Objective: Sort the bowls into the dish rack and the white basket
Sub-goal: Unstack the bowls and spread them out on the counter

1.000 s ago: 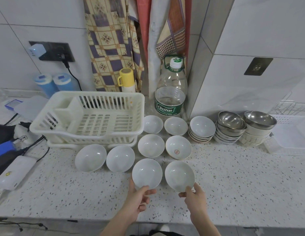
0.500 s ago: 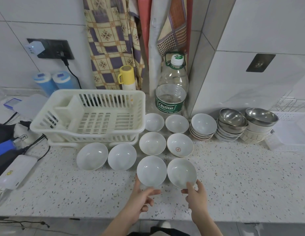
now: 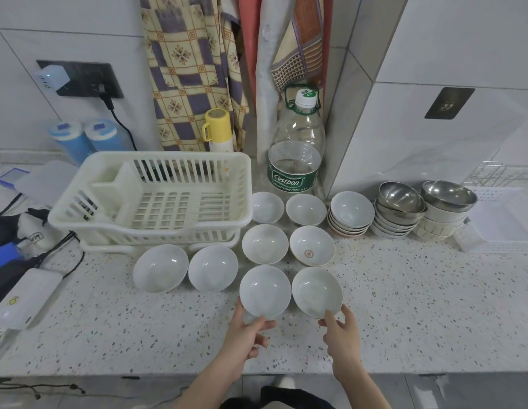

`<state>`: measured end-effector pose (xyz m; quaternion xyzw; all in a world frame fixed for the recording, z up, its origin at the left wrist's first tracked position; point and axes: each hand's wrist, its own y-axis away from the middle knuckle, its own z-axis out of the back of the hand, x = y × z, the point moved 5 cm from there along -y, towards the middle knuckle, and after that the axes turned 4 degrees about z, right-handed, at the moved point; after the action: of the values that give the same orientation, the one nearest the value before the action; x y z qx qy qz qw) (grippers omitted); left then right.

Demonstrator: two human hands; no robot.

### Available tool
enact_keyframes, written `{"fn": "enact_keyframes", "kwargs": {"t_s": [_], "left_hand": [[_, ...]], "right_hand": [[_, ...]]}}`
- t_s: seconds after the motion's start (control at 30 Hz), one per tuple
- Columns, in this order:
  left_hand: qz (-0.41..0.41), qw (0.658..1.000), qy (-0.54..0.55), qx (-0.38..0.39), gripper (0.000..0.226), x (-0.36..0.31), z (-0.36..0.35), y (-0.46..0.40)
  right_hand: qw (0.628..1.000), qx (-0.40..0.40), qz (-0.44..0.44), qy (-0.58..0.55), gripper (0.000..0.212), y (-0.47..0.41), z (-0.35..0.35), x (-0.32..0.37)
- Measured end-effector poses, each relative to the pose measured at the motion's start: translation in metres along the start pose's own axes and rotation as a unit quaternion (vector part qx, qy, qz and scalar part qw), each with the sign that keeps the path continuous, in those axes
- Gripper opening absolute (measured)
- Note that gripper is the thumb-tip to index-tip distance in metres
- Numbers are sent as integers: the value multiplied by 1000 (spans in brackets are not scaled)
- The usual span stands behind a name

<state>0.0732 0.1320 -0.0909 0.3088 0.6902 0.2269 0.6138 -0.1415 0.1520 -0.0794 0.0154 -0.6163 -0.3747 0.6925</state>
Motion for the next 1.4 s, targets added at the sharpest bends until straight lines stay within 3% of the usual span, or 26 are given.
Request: {"fn": "enact_keyframes", "kwargs": {"t_s": [0.4,0.63,0.8,1.1,1.23,1.4], "left_hand": [[-11,998,-3,-65,69,-4,4,5],[-2,994,42,-98,44,1,12,16],[-48,988,94,-112,21,-7,14,26],[-122,988,50,-85,8,-73,-42,11],[-104,993,28,-41,16,-104,-96,-15],[-62,996,-54,-47,38,-130,-161,-67]], "right_hand": [[1000,-7,-24,-3,55,7,-4,1],[999,-17,-42,-14,55,11,1,-3],[997,-40,-52,-37,49,11,14,-4],[991,-75,-19,-111,38,-33,59,37],[990,-70,-2,-124,33,-67,87,69],[994,-36,22,-98,28,-114,116,109]]}}
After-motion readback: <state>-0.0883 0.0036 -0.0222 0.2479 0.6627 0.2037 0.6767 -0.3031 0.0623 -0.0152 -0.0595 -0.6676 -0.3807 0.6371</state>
